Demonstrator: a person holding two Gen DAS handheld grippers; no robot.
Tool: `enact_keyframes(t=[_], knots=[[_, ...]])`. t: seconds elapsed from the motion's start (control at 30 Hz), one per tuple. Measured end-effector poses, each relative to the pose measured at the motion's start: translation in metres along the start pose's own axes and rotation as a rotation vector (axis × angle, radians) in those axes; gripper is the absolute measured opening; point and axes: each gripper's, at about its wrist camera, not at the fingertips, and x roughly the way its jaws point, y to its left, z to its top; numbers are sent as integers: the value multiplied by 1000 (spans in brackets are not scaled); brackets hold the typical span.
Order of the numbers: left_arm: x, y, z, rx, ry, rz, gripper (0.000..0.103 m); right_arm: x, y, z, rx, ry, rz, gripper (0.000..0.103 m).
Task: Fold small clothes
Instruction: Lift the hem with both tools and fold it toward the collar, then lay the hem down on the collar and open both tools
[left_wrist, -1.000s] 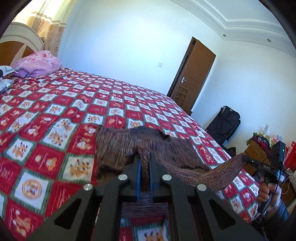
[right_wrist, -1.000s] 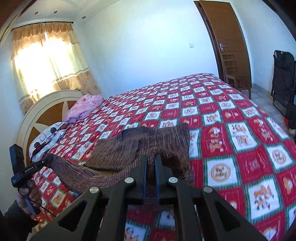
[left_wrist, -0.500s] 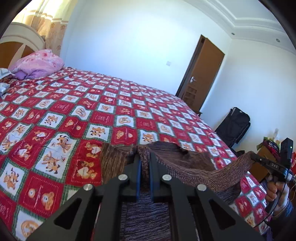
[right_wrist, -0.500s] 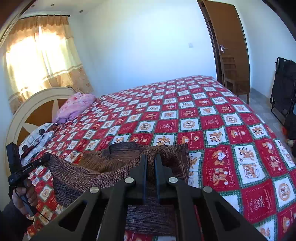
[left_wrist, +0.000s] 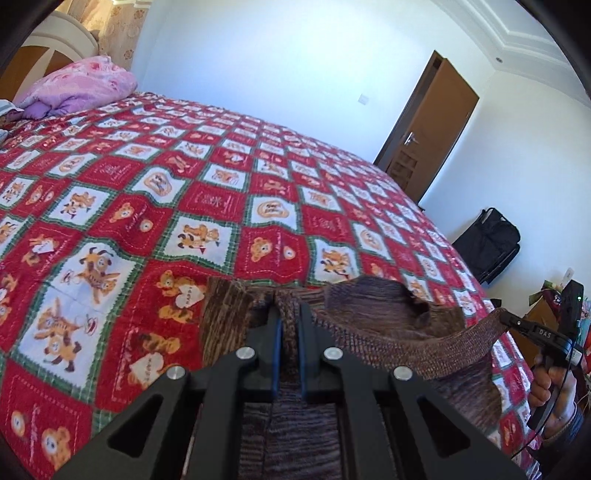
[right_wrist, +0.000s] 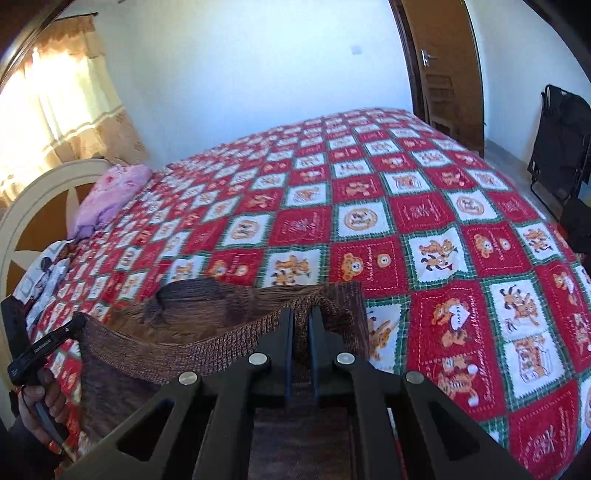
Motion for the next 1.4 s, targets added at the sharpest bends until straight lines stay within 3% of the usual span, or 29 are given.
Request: enact_keyframes(t=[0.27,0.3,0.33,0.4,0.43,0.5,0.57,0.7,0.83,0.93,1.0,1.07,1.2,1.33,1.4], knots=[[29,2,5,39,44,66,11,63,-24,15,43,83,-59,11],[30,2,6,40,46,84,12,67,-27,19,43,74,-90,21],[30,3,7,36,48,98,13,68,-29,21,39,62,-108,48],[24,8,8,7,32,122,23,60,-32,23,45,30,-85,73],[21,11,9,-3,26,131,41,54,-31,22,48,25,-70,73],[6,16,8,-13,-7,147,65,40,-20,16,15,49,-10,73],[-13,14,2,31,-43,157,68,27,-2,3,-29,104,92,73],[-13,-6,-16,182,12,206,79,25,53,-37,-205,273,251,73],[9,-30,-34,320,95,257,80,54,86,-61,-307,379,264,73],[33,-36,-33,367,149,315,80,77,94,-50,-315,387,220,73],[41,-36,-23,378,117,383,80,80,93,-26,-303,316,163,73],[42,-28,-7,352,70,423,80,80,86,-2,-265,226,103,73],[35,-3,14,219,29,467,80,70,69,20,-166,133,112,73],[24,11,9,175,18,524,80,59,61,9,-176,96,89,73],[15,6,1,188,19,474,80,56,62,0,-169,150,137,73]])
